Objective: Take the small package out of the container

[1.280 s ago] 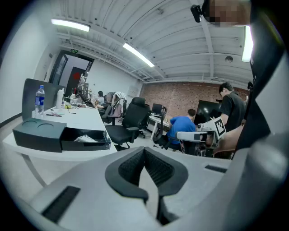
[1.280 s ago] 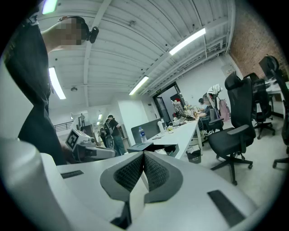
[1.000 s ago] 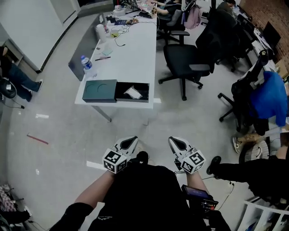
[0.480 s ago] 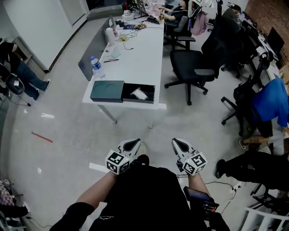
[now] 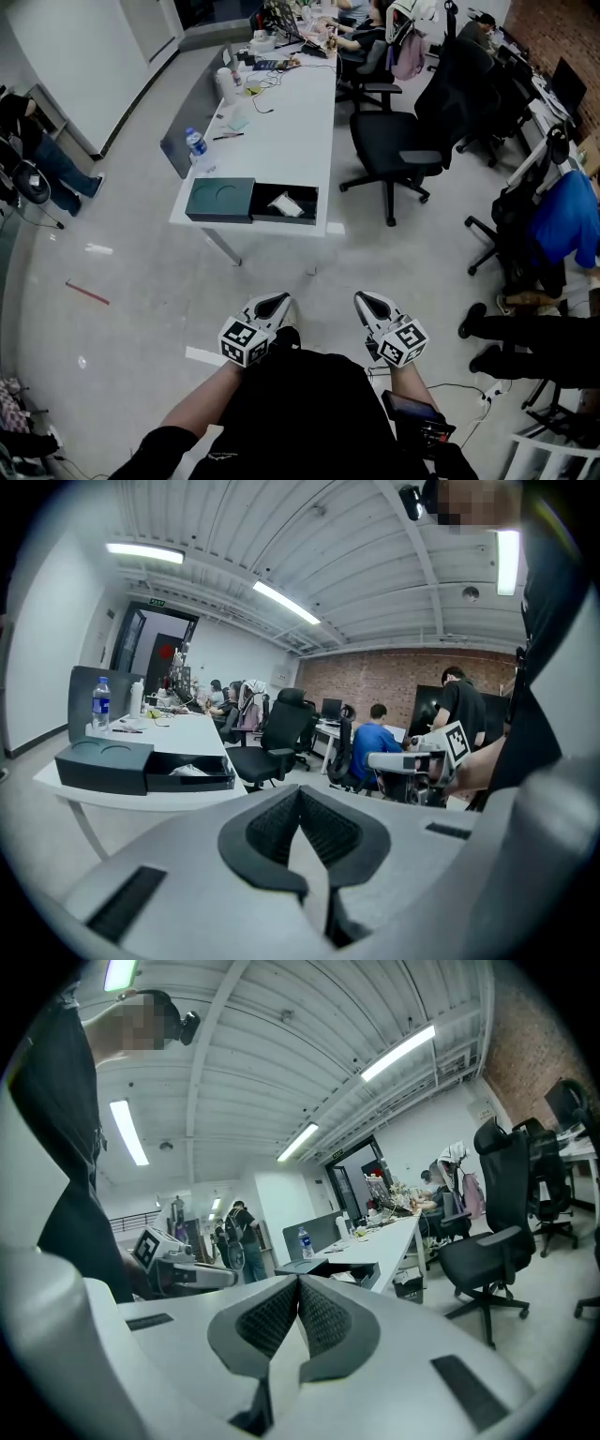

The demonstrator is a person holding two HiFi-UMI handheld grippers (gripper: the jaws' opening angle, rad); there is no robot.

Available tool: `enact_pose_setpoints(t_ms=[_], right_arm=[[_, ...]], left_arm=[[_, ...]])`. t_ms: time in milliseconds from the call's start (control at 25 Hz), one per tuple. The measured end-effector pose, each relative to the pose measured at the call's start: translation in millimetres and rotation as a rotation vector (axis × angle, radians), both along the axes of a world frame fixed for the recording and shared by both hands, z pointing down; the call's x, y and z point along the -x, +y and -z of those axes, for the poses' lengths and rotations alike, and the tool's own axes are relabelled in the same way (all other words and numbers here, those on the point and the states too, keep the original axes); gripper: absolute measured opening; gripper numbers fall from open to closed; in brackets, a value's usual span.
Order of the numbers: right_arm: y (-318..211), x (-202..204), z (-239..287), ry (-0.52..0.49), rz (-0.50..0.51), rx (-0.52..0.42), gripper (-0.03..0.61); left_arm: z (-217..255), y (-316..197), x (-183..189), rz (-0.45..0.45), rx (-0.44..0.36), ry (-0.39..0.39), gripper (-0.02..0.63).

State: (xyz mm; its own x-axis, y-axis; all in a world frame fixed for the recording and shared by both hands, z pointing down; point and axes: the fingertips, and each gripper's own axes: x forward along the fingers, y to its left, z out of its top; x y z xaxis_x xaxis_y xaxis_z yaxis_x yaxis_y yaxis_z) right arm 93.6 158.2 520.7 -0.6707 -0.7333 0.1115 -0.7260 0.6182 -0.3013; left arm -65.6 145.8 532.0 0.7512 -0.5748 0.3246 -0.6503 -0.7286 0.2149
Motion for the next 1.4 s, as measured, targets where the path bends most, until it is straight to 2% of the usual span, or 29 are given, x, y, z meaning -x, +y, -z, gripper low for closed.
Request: enact_pose_setpoints(t_ms=[400, 600, 960, 1400], right_arm=[[-46, 6, -11, -0.010, 0.024, 0.010, 0.026], [-76, 0, -12, -0.008, 0.013, 0.020, 0.026], [-133, 10, -7, -0.003, 0.013, 0.019, 0.026], [-187, 24, -9, 0.011, -0.034, 0.044, 0.026]], left_arm=[[-13, -40, 8, 0.047, 0.031, 0.024, 0.008], [-10, -73, 1, 0.019, 0.018, 0.010, 0.008], [-5, -135, 9, 0.010, 0.011, 0.002, 0.008], [-6, -198, 25, -0.057, 0.005, -0.015, 0.009]])
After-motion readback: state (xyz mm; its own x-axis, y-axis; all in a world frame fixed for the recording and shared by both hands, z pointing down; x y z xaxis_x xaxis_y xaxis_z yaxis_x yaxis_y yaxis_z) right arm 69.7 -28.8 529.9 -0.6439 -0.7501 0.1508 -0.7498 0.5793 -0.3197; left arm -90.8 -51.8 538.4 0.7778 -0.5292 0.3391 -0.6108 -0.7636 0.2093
